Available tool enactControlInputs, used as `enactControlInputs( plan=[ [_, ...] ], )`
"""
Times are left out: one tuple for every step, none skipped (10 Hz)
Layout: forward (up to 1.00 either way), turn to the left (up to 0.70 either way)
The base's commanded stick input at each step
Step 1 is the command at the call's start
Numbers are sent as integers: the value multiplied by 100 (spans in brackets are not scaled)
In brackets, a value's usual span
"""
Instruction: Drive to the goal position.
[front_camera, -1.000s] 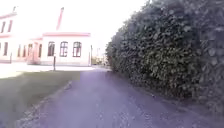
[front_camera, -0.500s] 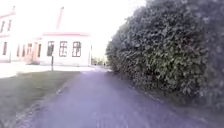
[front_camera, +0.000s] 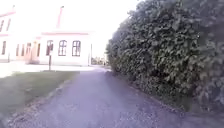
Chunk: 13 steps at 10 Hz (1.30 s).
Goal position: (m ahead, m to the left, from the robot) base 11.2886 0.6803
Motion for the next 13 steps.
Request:
enactControlInputs(
  plan=[
    [70, 0],
    [70, 0],
    [70, 0],
    [70, 0],
    [70, 0],
    [70, 0],
    [70, 0],
    [70, 0],
    [70, 0],
    [70, 0],
    [70, 0],
    [70, 0],
    [70, 0]
  ],
)
